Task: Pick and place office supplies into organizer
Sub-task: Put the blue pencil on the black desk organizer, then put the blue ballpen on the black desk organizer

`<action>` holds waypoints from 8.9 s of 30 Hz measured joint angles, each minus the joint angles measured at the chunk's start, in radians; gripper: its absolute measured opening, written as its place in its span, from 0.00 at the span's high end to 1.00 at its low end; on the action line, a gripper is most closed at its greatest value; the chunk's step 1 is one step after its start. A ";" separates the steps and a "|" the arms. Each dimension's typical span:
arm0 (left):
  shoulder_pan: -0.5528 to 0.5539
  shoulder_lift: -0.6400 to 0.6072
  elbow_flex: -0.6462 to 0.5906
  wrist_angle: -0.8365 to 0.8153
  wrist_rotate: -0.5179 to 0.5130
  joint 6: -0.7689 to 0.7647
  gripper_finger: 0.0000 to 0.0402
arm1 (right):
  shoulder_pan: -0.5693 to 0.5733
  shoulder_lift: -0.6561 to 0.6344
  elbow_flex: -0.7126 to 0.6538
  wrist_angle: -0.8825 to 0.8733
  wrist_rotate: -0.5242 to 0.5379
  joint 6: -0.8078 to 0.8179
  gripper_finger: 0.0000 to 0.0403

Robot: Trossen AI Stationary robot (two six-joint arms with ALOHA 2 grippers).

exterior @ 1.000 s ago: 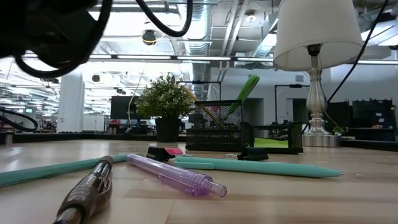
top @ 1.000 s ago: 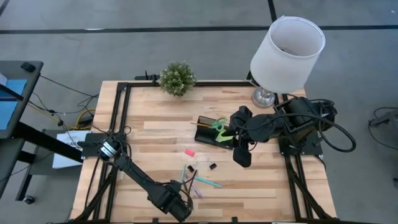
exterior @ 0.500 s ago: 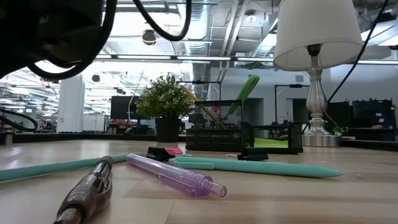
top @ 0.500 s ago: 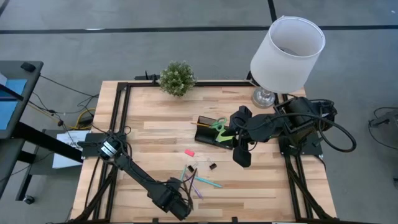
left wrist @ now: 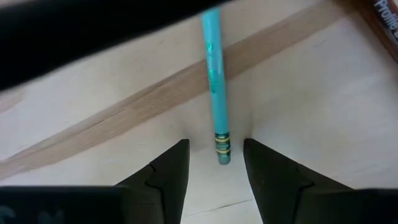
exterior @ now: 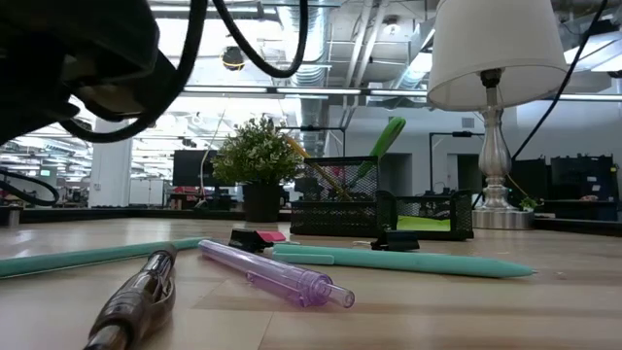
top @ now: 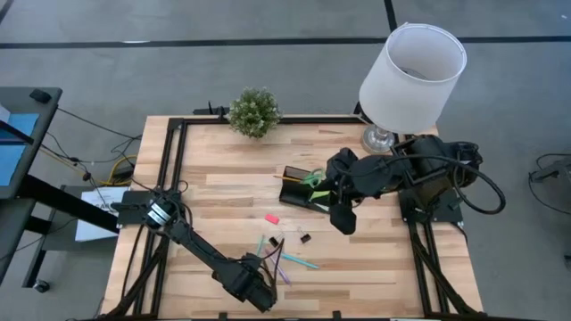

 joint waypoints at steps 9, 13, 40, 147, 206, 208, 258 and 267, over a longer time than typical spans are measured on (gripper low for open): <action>-0.013 0.007 0.004 0.008 0.007 -0.028 0.63 | -0.020 0.000 0.000 -0.084 -0.003 -0.079 0.69; -0.026 0.009 0.004 0.014 -0.037 -0.023 0.70 | -0.040 0.000 -0.005 -0.121 -0.006 -0.092 0.69; -0.074 0.013 0.064 -0.056 -0.134 0.009 1.00 | -0.077 0.000 -0.661 0.108 -0.035 -0.691 0.77; -0.122 0.012 0.107 -0.254 -0.300 0.198 0.81 | -0.114 0.509 -0.851 1.145 -0.451 -0.760 0.96; -0.035 -0.107 0.191 -0.601 -0.684 0.427 0.71 | -0.272 -0.017 -0.857 0.145 0.570 -1.596 0.96; -0.033 -0.107 0.191 -0.599 -0.686 0.427 0.71 | -0.276 0.016 -0.848 0.181 0.589 -1.610 0.95; 0.185 -0.372 0.179 -0.601 -0.950 0.849 0.77 | -0.026 -0.313 -0.640 0.161 0.208 -0.101 0.69; 0.389 -0.589 0.179 -0.573 -0.868 0.881 0.76 | 0.234 -0.294 -0.694 0.019 0.220 0.140 0.66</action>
